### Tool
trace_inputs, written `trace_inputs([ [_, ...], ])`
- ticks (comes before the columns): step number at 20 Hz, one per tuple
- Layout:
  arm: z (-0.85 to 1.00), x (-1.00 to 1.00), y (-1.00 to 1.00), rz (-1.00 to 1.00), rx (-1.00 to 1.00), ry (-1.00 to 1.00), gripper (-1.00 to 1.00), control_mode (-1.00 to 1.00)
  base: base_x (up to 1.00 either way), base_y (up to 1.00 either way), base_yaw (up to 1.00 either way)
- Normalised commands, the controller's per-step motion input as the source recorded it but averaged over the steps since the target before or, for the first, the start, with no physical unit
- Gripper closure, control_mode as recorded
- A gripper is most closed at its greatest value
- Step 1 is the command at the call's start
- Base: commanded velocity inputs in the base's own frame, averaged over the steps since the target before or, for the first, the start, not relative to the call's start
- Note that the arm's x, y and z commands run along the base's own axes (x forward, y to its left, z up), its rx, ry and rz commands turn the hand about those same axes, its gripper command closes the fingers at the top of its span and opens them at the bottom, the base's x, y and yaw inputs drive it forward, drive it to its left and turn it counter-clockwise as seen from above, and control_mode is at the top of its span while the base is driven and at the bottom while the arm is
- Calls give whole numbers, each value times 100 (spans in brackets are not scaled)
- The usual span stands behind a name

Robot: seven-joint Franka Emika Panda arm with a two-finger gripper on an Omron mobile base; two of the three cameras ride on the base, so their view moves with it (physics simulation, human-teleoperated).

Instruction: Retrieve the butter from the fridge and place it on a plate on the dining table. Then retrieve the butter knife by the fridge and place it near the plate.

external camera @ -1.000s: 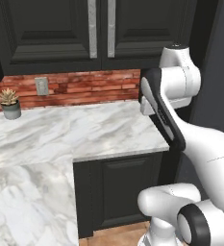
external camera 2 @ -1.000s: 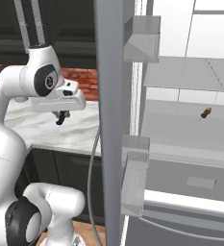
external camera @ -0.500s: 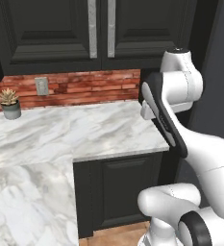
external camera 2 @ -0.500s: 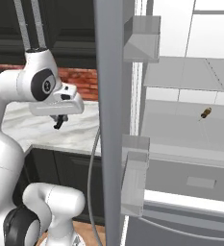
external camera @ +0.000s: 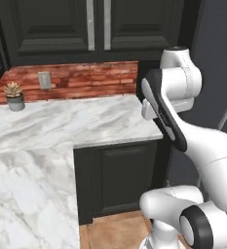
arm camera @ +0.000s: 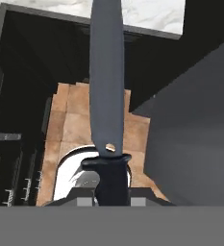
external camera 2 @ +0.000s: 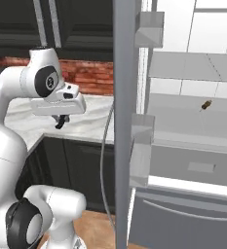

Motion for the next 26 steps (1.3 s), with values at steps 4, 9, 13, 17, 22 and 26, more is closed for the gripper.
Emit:
trace_inputs([
  [4, 0, 0, 0, 0, 0, 0, 100, 100, -91, 5, 0],
  [9, 0, 0, 0, 0, 0, 0, 100, 100, -95, 0, 0],
  [13, 0, 0, 0, 0, 0, 0, 100, 100, -100, 0, -6],
  [17, 0, 0, 0, 0, 0, 0, 100, 100, -50, -2, -36],
  [22, 0, 0, 0, 0, 0, 0, 100, 100, -40, -22, -50],
  [26, 0, 0, 0, 0, 0, 0, 100, 100, -44, -30, -54],
])
